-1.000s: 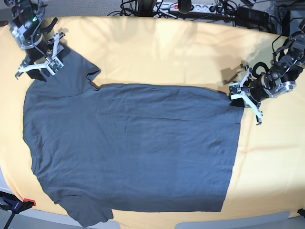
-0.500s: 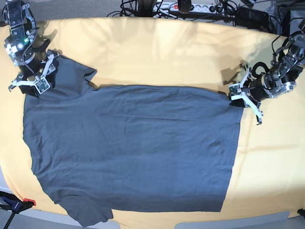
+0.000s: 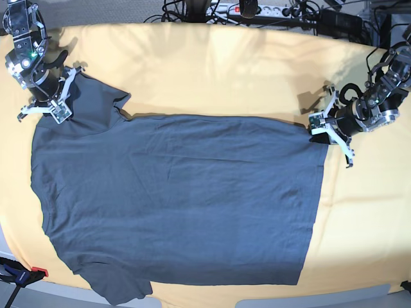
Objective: Fold the T-shirt properly
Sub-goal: 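Grasp the shirt edge with both grippers and drag it toward the arms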
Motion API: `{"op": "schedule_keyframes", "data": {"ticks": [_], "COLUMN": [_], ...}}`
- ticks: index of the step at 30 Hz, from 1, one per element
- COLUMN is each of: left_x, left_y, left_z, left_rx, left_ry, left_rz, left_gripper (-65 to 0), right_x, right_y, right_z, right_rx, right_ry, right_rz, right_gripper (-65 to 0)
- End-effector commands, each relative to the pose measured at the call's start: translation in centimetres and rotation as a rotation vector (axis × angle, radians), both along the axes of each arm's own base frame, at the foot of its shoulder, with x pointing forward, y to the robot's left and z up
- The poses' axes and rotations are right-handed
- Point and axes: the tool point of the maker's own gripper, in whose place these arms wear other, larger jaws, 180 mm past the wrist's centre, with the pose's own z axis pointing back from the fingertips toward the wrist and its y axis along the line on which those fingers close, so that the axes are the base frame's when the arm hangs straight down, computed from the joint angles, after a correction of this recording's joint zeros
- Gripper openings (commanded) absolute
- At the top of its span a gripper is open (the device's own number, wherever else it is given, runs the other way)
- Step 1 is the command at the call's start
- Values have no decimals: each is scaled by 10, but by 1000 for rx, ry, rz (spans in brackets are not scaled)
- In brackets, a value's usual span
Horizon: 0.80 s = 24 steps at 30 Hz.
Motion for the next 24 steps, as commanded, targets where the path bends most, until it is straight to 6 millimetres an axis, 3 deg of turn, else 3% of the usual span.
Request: {"op": "schedule_keyframes", "data": {"ticks": [1,7,14,19,24], "left_x": [6,4,-9,-27,-48], "left_y": [10,12,-5,-8,-11], "left_z": [12,36,65,76,84], "left_rx": [26,56,24,34,41], "left_ry": [-28,-59,-69,-15,67], "left_rz": [0,-47,-114,-169,-221], "left_gripper": [-650,-650,-650,-650,-650], "right_x": [-3,2,-8,-26,-34], "right_y": [-17,2,14,8,-7], "right_z": [5,44,62,62,76], "right_rx": [-88,-80,-126,-175,-197], "right_ry": [25,-10,-22,34,22], "right_rz": [4,64,146,157,121], "right_gripper": [-650,-650,-650,-650,-650]}}
